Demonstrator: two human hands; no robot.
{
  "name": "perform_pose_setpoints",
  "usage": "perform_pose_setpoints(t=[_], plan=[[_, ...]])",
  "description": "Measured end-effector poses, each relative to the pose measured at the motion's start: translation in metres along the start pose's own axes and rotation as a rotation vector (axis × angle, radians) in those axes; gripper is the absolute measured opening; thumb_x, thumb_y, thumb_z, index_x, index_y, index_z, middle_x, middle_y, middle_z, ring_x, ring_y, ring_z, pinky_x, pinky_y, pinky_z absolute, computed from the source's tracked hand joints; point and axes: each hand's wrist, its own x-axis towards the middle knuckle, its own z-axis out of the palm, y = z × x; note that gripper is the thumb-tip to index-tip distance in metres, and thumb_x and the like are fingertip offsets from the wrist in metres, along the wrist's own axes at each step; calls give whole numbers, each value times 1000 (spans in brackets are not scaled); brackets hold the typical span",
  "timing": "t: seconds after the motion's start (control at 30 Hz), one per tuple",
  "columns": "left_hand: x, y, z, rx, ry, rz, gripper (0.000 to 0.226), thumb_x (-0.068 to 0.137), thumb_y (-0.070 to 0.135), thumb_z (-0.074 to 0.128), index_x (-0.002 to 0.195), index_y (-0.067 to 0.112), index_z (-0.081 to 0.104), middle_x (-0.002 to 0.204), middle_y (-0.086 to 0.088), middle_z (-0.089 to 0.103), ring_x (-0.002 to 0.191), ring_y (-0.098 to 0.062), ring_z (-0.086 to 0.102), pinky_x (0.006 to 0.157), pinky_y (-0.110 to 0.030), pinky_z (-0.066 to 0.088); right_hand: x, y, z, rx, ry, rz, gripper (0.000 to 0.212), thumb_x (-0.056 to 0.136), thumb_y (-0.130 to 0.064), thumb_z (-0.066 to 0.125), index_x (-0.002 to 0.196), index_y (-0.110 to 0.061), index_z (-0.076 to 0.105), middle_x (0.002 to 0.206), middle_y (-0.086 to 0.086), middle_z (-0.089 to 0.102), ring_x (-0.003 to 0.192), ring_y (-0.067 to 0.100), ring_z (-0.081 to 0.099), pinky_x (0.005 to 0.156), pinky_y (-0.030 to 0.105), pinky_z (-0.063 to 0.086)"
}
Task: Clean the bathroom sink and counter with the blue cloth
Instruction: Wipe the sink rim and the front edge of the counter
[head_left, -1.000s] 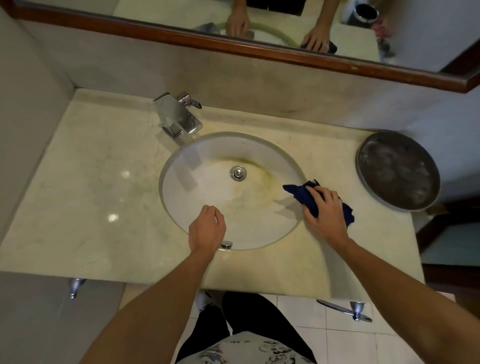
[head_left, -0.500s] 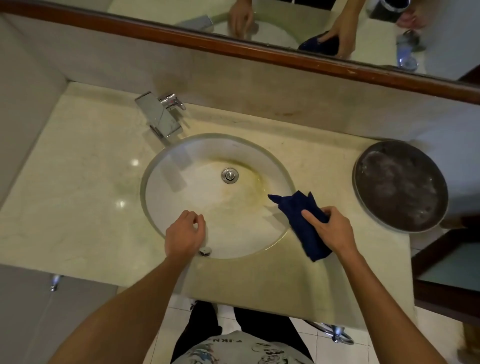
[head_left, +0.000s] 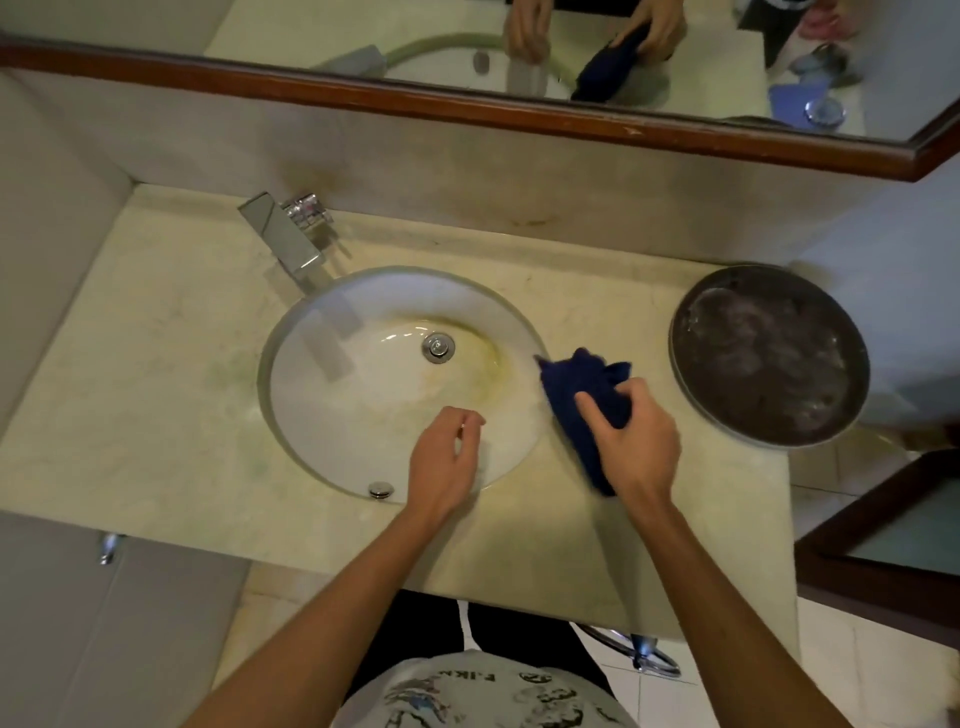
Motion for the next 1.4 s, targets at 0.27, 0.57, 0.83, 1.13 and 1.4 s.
perform_pose_setpoints(t=[0.27, 0.57, 0.83, 1.13, 1.4], plan=[[-10, 24, 36, -142, -107, -207, 27, 102, 36, 45, 97, 23, 68, 96, 8, 70, 90, -17, 67, 87, -43, 55, 4, 20, -36, 5, -177, -189, 43, 87, -46, 77, 121, -24, 64, 118, -11, 60, 94, 8, 62, 77, 33, 53], [10, 24, 56, -261, -88, -480, 14, 101, 19, 54, 105, 12, 66, 101, -10, 73, 83, -21, 69, 71, -22, 55, 10, 47, 6, -24, -393, -269, 67, 88, -47, 71, 147, -27, 49, 139, -9, 46, 124, 9, 49, 100, 26, 44], [19, 20, 70, -288, -159, -470, 17, 98, 19, 62, 110, 16, 72, 101, 0, 76, 94, -21, 73, 93, -44, 58, 10, 24, 45, 93, -366, -159, 58, 81, -49, 75, 130, -33, 50, 124, -16, 51, 101, 1, 58, 80, 23, 51], [8, 22, 67, -338, -138, -419, 18, 100, 14, 60, 113, 12, 72, 97, 7, 74, 79, 10, 66, 70, -6, 47, 44, -2, 63, -118, -360, -43, 31, 83, -29, 73, 110, -16, 67, 107, 2, 63, 90, 22, 65, 73, 28, 44], [-11, 50, 54, -167, -299, -213, 6, 91, 27, 63, 92, 28, 69, 90, 14, 71, 85, -1, 65, 73, -17, 51, 12, 49, 8, 464, -79, 291, 7, 88, -8, 72, 94, -8, 68, 83, 5, 70, 73, 14, 61, 68, 32, 51]])
